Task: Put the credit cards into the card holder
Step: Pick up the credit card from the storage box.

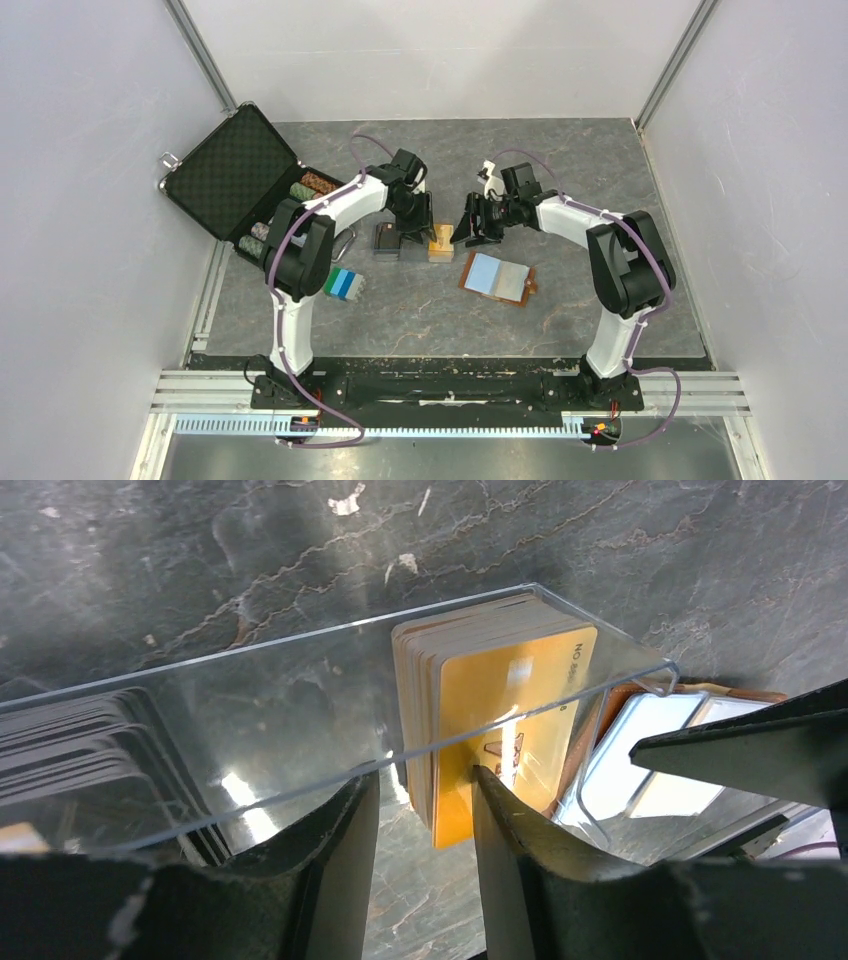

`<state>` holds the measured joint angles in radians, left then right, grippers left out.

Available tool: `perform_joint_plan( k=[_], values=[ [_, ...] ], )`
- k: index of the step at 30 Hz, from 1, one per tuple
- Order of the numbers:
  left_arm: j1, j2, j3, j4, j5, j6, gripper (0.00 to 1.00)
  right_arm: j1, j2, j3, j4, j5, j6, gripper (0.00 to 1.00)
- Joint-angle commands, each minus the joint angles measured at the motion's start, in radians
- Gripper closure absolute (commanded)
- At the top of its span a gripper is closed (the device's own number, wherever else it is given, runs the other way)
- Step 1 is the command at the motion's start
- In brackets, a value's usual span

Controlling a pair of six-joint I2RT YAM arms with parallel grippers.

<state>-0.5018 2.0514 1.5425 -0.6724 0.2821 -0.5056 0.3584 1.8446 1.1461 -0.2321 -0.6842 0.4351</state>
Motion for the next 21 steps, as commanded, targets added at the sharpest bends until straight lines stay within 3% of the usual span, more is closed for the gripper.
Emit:
perform_joint_plan(
  k=[1, 15, 21],
  values=[
    [-0.019, 0.028, 0.05, -0.008, 0.0, 0.048, 0.56, 0.016, 0.019, 0.043, 0.027, -0.021, 0.01, 0.42],
    [-0.052, 0.015, 0.071, -0.061, -0.068, 0.06, 0.97, 0.018, 0.027, 0.041, 0.022, -0.017, 0.008, 0.42],
    [-0.057, -0.006, 0.094, -0.07, -0.061, 0.053, 0.98, 0.017, 0.024, 0.04, 0.017, -0.02, -0.003, 0.41]
  ],
)
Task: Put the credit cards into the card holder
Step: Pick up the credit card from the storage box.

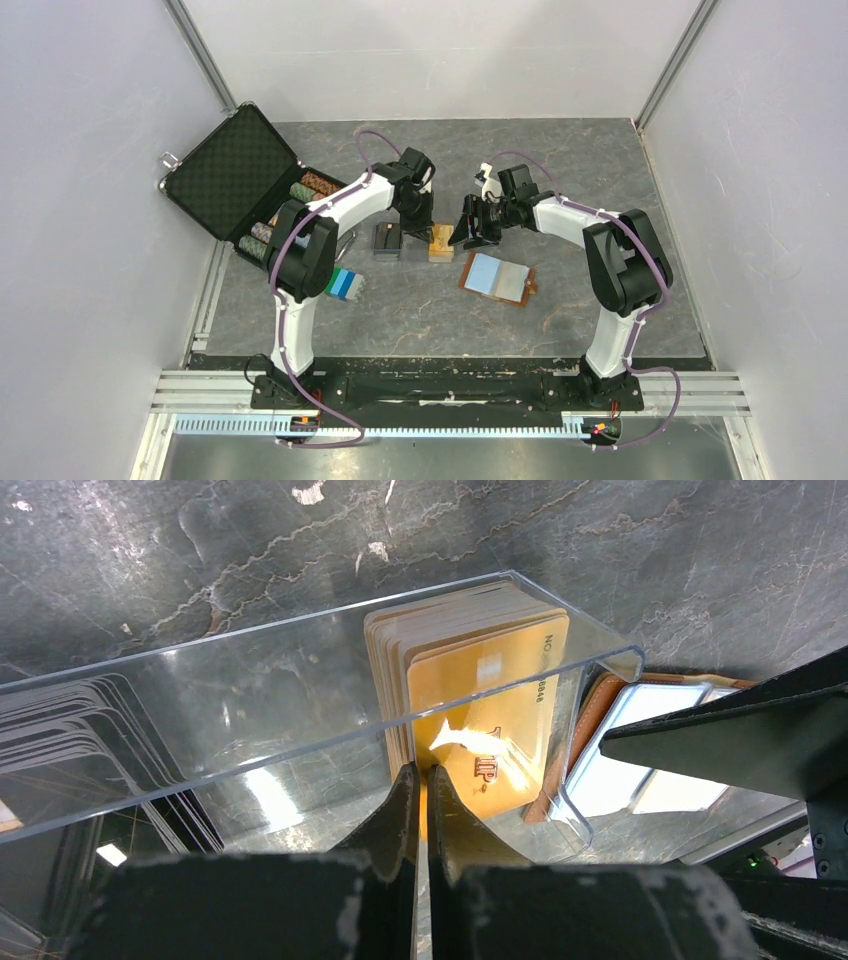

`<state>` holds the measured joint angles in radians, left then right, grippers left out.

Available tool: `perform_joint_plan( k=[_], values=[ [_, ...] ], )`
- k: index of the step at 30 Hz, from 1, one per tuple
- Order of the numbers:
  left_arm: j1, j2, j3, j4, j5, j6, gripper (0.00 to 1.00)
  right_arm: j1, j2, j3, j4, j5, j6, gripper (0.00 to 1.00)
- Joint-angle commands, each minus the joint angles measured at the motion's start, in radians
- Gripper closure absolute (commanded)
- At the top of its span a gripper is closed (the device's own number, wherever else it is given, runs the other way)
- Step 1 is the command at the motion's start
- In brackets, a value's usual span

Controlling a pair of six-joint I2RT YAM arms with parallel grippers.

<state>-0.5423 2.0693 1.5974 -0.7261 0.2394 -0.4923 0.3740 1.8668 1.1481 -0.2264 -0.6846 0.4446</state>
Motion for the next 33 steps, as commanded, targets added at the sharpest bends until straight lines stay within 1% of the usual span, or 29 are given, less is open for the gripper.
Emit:
perform_joint_plan(
  k=[1, 7, 12, 16, 20, 25, 33],
  values=[
    [-0.018, -0.026, 0.043, -0.016, -0.013, 0.037, 0.98, 0.002, 0.002, 0.038, 0.011, -0.018, -0.015, 0.41],
    [-0.029, -0.034, 0.071, -0.015, 0.01, 0.023, 0.97, 0.002, 0.0, 0.036, 0.011, -0.017, -0.015, 0.41],
    [-0.043, -0.025, 0.112, -0.05, -0.012, 0.027, 0.88, 0.002, -0.001, 0.037, 0.014, -0.023, -0.022, 0.41],
    [-0.054, -0.02, 0.125, -0.055, 0.003, 0.03, 0.86, 0.002, 0.001, 0.04, 0.013, -0.023, -0.023, 0.41],
    [-0.056, -0.019, 0.121, -0.045, 0.025, 0.019, 0.86, 0.002, 0.002, 0.045, 0.012, -0.02, -0.025, 0.41],
    [-0.055, -0.005, 0.103, 0.001, 0.086, -0.002, 0.91, 0.002, 0.0, 0.049, 0.012, -0.02, -0.028, 0.41],
    [-0.051, -0.009, 0.091, 0.059, 0.14, -0.048, 0.92, -0.001, -0.004, 0.054, -0.013, -0.005, -0.053, 0.42]
  ],
)
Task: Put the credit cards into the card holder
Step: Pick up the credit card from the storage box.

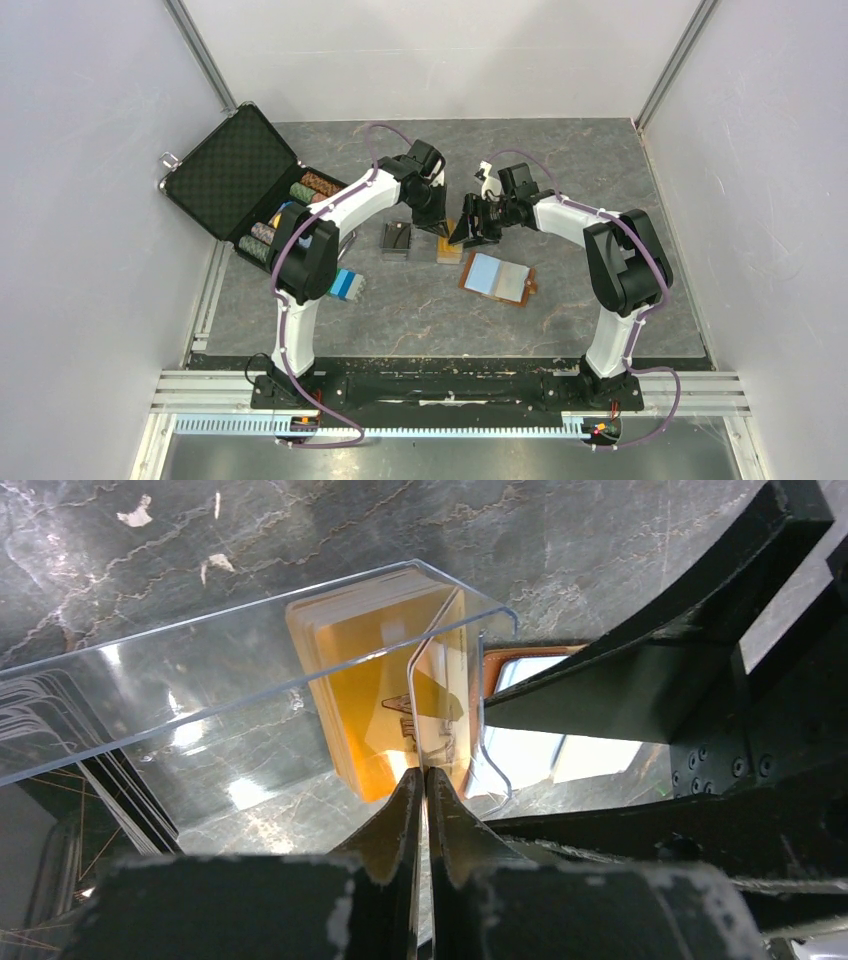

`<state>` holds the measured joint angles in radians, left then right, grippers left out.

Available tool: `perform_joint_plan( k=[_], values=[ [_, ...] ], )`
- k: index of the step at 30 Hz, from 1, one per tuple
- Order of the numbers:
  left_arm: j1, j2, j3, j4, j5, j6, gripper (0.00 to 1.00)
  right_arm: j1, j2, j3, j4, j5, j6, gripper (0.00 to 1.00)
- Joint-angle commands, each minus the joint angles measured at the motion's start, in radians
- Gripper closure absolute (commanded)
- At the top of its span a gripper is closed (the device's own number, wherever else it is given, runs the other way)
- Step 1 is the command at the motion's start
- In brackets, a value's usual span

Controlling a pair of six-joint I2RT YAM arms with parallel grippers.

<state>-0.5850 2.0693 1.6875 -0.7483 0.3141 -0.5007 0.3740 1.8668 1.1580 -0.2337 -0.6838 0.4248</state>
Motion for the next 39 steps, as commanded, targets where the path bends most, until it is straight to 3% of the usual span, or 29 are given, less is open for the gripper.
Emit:
perform_joint_plan(
  k=[1, 9, 14, 25, 32, 39],
  values=[
    [-0.006, 0.0, 0.001, 0.087, 0.077, -0.043, 0.92, 0.0, -0.006, 0.046, -0.007, -0.004, -0.036, 0.43],
    [-0.003, 0.022, -0.04, 0.165, 0.156, -0.083, 0.87, -0.009, -0.015, 0.051, -0.006, -0.015, -0.048, 0.51],
    [0.007, 0.027, -0.06, 0.176, 0.168, -0.086, 0.98, -0.019, -0.03, 0.047, -0.008, -0.011, -0.052, 0.51],
    [0.029, -0.142, -0.142, 0.243, 0.144, -0.069, 0.98, -0.12, -0.156, 0.009, -0.004, -0.035, -0.049, 0.46],
    [0.076, -0.312, -0.402, 0.718, 0.38, -0.258, 0.98, -0.182, -0.27, -0.081, 0.083, -0.162, 0.018, 0.39],
    [0.08, -0.342, -0.483, 1.073, 0.515, -0.457, 0.98, -0.181, -0.351, -0.178, 0.212, -0.253, 0.116, 0.39]
  ],
)
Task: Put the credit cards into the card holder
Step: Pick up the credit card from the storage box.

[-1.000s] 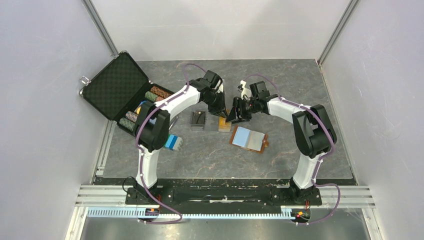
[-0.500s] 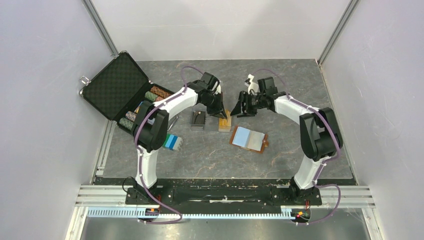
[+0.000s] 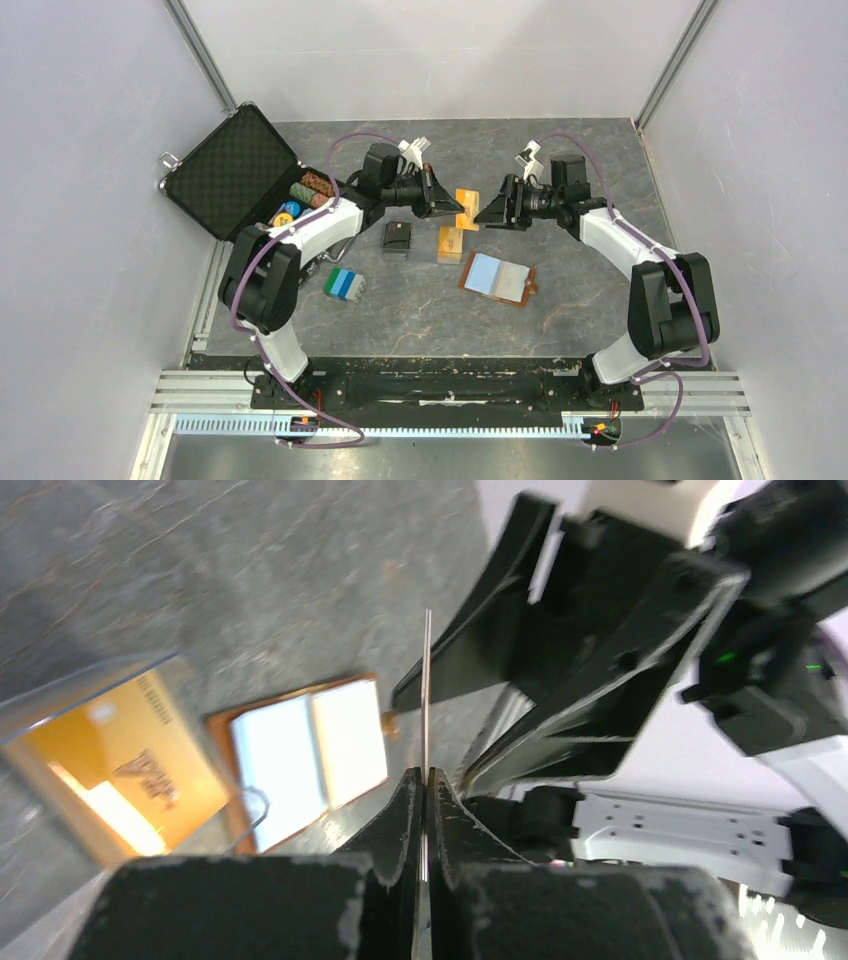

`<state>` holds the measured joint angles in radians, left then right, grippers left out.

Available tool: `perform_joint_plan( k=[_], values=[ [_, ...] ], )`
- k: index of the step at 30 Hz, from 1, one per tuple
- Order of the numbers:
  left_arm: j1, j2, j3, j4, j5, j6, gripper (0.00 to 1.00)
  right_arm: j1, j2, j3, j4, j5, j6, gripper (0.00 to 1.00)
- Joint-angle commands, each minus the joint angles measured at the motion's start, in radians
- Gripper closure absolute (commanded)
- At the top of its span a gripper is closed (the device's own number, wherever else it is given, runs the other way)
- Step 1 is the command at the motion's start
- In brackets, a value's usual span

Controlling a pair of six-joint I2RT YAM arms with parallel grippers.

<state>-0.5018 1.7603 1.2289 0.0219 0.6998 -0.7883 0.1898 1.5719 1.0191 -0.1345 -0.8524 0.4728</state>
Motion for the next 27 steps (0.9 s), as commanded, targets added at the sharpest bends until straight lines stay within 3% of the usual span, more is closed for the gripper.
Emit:
perform_joint_plan(
  k=[1, 10, 18, 22, 25, 27],
  values=[
    [-0.003, -0.025, -0.025, 0.334, 0.145, -0.192, 0.98, 0.003, -0.063, -0.051, 0.126, -0.094, 0.084, 0.4],
    [-0.004, 0.0, -0.042, 0.391, 0.2, -0.232, 0.98, 0.005, -0.071, -0.08, 0.283, -0.115, 0.195, 0.61],
    [-0.006, -0.015, -0.085, 0.403, 0.207, -0.236, 0.98, 0.004, -0.073, -0.127, 0.507, -0.143, 0.345, 0.68],
    [-0.01, -0.013, -0.098, 0.408, 0.213, -0.236, 0.98, 0.005, -0.06, -0.128, 0.469, -0.127, 0.32, 0.75],
    [-0.011, -0.014, -0.108, 0.408, 0.213, -0.235, 0.98, 0.005, -0.058, -0.13, 0.444, -0.116, 0.297, 0.95],
    [-0.012, -0.014, -0.116, 0.406, 0.208, -0.232, 0.89, 0.005, -0.058, -0.128, 0.406, -0.106, 0.267, 1.0]
  ],
)
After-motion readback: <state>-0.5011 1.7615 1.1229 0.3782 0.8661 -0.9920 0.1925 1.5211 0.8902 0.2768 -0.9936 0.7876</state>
